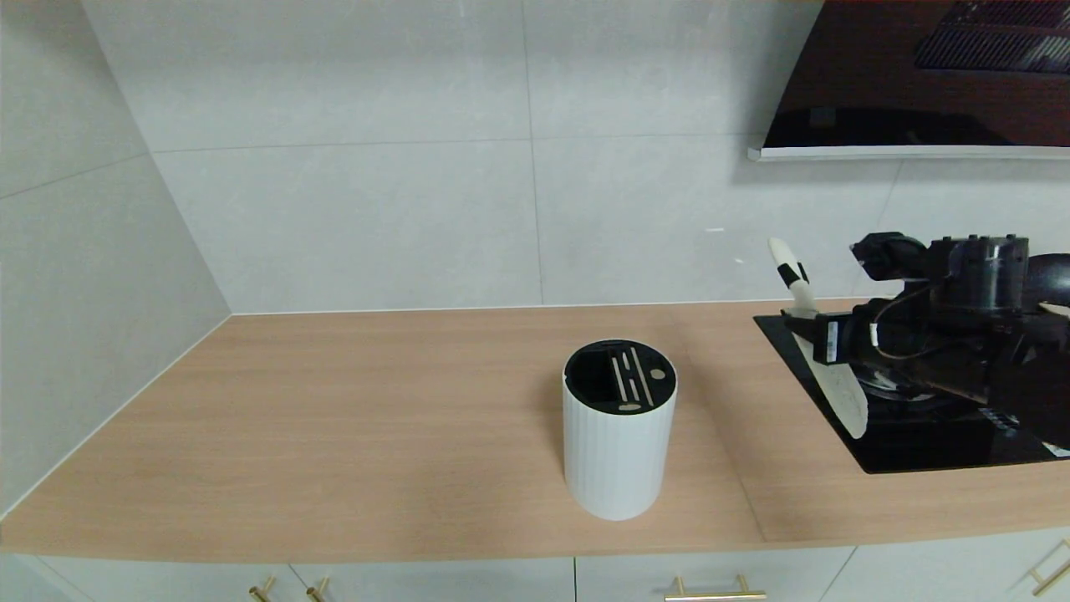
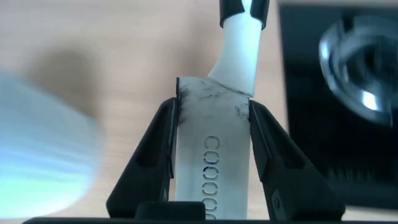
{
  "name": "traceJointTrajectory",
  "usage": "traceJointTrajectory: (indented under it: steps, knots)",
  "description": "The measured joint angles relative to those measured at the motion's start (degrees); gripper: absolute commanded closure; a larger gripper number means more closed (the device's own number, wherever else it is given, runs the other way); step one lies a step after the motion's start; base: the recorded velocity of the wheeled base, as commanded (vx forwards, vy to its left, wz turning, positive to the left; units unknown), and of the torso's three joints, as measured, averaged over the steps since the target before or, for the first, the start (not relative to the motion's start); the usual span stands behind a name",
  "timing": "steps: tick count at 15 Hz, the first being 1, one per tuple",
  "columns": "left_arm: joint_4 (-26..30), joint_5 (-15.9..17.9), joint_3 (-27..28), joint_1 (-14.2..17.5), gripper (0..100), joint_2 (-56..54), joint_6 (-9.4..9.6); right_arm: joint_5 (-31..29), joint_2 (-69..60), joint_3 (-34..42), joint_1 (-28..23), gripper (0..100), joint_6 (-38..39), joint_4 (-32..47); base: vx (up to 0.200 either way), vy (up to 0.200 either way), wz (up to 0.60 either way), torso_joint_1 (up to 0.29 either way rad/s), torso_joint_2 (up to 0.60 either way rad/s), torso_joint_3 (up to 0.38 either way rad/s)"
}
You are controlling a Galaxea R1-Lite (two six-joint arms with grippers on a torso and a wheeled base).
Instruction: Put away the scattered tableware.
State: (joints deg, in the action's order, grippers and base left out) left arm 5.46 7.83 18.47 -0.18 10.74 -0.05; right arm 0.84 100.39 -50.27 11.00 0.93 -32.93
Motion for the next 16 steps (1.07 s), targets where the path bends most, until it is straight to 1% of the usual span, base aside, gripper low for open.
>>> traceJointTrajectory:
  steps: [3, 4, 5, 6, 7, 8, 9, 10, 11, 13, 14, 16]
  knots:
    - [0.89, 8.97, 11.43, -0.20, 0, 15.41, 0.00, -0.38, -6.01, -5.71, 6.64, 100, 0.20, 8.13, 0.000, 0.000, 0.00, 0.000, 0.00, 0.000]
    - [0.89, 10.89, 14.77, -0.78, 0, 20.98, -0.24, -0.55, -7.61, -6.39, 8.87, 100, 1.21, 9.28, 0.000, 0.000, 0.00, 0.000, 0.00, 0.000]
    - [0.91, 12.37, 17.93, -2.21, 0, 26.64, -1.48, -0.98, -9.05, -6.58, 11.65, 100, 2.52, 10.48, 0.000, 0.000, 0.00, 0.000, 0.00, 0.000]
    - [0.52, 13.60, 21.25, -5.22, 0, 32.37, -4.29, -1.79, -10.36, -6.69, 14.80, 100, 3.72, 11.61, 0.000, 0.000, 0.00, 0.000, 0.00, 0.000]
    - [-0.45, 14.37, 23.87, -9.68, 0, 36.85, -8.77, -3.08, -11.25, -6.72, 17.64, 100, 4.27, 12.79, 0.000, 0.000, 0.00, 0.000, 0.00, 0.000]
    - [-2.89, 15.08, 25.95, -14.28, 0, 40.85, -15.41, -4.80, -11.86, -6.69, 20.46, 100, 4.53, 13.52, 0.000, 0.000, 0.00, 0.000, 0.00, 0.000]
    - [-6.55, 15.74, 27.48, -17.92, 0, 44.72, -21.57, -6.42, -12.13, -6.61, 23.32, 100, 4.73, 13.85, 0.000, 0.000, 0.00, 0.000, 0.00, 0.000]
    - [-10.30, 16.25, 28.60, -20.74, 0, 48.74, -25.67, -7.59, -12.17, -6.40, 26.19, 100, 5.17, 14.08, 0.000, 0.000, 0.00, 0.000, 0.00, 0.000]
    - [-13.26, 16.64, 29.23, -22.44, 0, 52.43, -27.95, -8.86, -11.93, -6.28, 29.00, 100, 6.27, 14.13, 0.000, 0.000, 0.00, 0.000, 0.00, 0.000]
    - [-18.85, 17.05, 30.72, -24.70, 0, 60.09, -31.51, -12.78, -10.03, -6.23, 33.57, 100, 8.27, 13.86, 0.000, 0.000, 0.00, 0.000, 0.00, 0.000]
    - [-20.96, 17.21, 31.91, -25.53, 0, 63.62, -33.34, -14.19, -8.77, -6.34, 34.97, 100, 8.81, 13.28, 0.000, 0.000, 0.00, 0.000, 0.00, 0.000]
    - [-23.30, 17.35, 35.24, -27.16, 0, 70.38, -35.72, -15.23, -6.21, -6.51, 37.68, 100, 11.36, 10.35, 0.000, 0.000, 0.00, 0.000, 0.00, 0.000]
